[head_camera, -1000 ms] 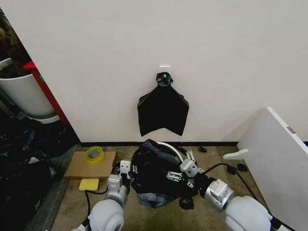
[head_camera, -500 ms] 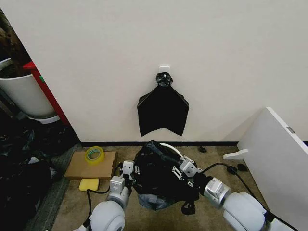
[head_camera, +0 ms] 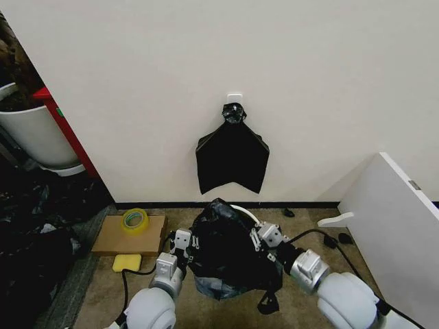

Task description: Place the garbage bag over the trash bin.

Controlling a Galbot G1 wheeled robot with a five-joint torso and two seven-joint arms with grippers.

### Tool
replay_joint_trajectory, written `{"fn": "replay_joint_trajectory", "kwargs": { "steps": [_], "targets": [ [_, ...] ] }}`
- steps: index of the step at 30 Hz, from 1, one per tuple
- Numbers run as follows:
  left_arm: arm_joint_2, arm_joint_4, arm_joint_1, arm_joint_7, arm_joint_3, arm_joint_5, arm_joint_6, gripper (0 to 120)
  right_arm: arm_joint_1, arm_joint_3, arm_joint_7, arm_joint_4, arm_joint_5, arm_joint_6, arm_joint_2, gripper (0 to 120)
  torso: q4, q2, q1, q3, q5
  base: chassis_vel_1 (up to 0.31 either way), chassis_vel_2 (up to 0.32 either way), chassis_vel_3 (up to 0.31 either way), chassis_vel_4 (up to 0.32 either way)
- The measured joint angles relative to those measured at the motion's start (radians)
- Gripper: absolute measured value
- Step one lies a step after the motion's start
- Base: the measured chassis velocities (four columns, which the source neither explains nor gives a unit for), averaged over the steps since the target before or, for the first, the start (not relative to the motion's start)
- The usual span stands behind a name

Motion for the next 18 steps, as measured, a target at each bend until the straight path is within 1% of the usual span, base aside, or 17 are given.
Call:
{"fn": "replay_joint_trajectory", "kwargs": {
  "steps": [4, 7, 12, 15, 16, 18],
  "targets": [
    [0.007, -0.028, 0.026, 0.033, -0.016, -0.004, -0.016, 1, 0.025, 0.025, 0.004, -0.042, 0.015, 0.023, -0.014, 0, 0.0001, 0.0, 0.0, 0.0, 0.0, 0.0, 0.0, 0.0, 0.0],
    [0.022, -0.053, 0.057, 0.072, -0.042, -0.017, -0.066, 1, 0.058, 0.038, 0.005, -0.086, 0.062, 0.044, -0.034, 0, 0.0001, 0.0, 0.0, 0.0, 0.0001, 0.0, 0.0, 0.0, 0.0],
    [0.033, -0.074, 0.073, 0.101, -0.061, -0.04, -0.096, 1, 0.091, 0.039, 0.013, -0.108, 0.102, 0.057, -0.052, 0, 0.0001, 0.0, 0.0, 0.0, 0.0001, 0.0, 0.0, 0.0, 0.0],
    [0.037, -0.089, 0.08, 0.141, -0.08, -0.062, -0.138, 1, 0.114, 0.039, 0.015, -0.13, 0.171, 0.075, -0.088, 0, 0.0001, 0.0, 0.0, 0.0, 0.0, 0.0, 0.0, 0.0, 0.0],
    [0.037, -0.089, 0.08, 0.141, -0.08, -0.062, -0.138, 1, 0.114, 0.039, 0.015, -0.13, 0.171, 0.075, -0.088, 0, 0.0001, 0.0, 0.0, 0.0, 0.0, 0.0, 0.0, 0.0, 0.0],
    [0.043, -0.09, 0.088, 0.163, -0.092, -0.088, -0.166, 1, 0.115, 0.049, 0.003, -0.137, 0.249, 0.092, -0.115, 0, 0.0001, 0.0, 0.0, 0.0, 0.0003, 0.0, 0.0, 0.0, 0.0]
  ]
}}
